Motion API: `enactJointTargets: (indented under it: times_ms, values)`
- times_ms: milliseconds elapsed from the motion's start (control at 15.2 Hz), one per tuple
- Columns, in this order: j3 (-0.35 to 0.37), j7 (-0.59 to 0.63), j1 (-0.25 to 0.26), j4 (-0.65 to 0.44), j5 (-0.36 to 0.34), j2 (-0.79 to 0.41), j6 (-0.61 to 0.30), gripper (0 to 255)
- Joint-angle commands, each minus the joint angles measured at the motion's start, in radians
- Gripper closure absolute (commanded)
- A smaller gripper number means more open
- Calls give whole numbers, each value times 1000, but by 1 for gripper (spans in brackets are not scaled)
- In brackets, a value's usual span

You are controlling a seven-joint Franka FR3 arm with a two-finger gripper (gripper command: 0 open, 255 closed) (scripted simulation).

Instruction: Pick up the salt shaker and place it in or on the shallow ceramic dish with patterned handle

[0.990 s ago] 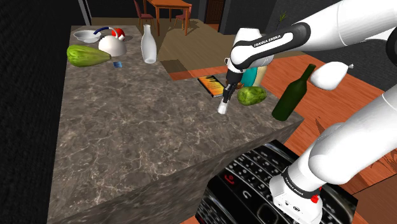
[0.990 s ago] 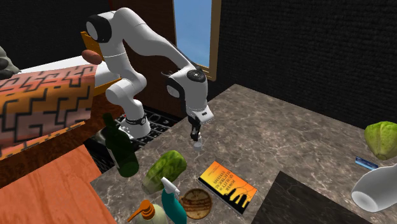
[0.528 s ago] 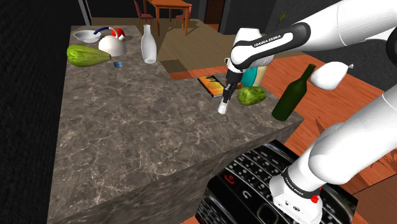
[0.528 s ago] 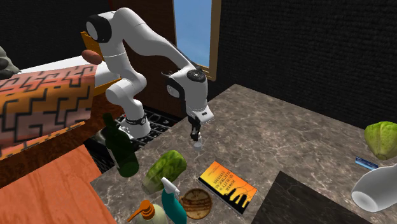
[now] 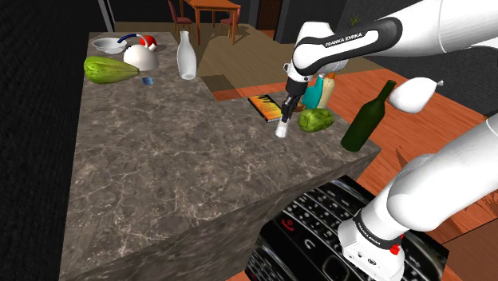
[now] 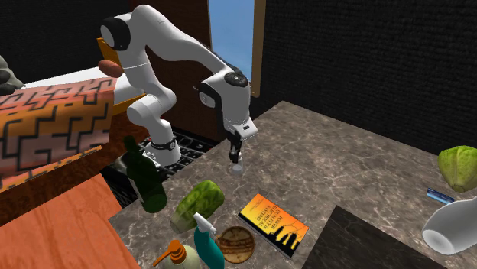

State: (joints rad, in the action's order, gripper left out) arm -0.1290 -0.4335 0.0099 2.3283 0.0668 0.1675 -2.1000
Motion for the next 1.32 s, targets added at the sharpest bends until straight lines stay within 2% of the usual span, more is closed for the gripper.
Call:
enactJointTargets:
  times_ms: [0,990,1254]
  values:
    - [0,2,-1,-14,-3,15,28,255]
    - [4,22,-2,-148,-15,74,221,255]
    - [-49,-63,-35,-264,-18,-17,252,255]
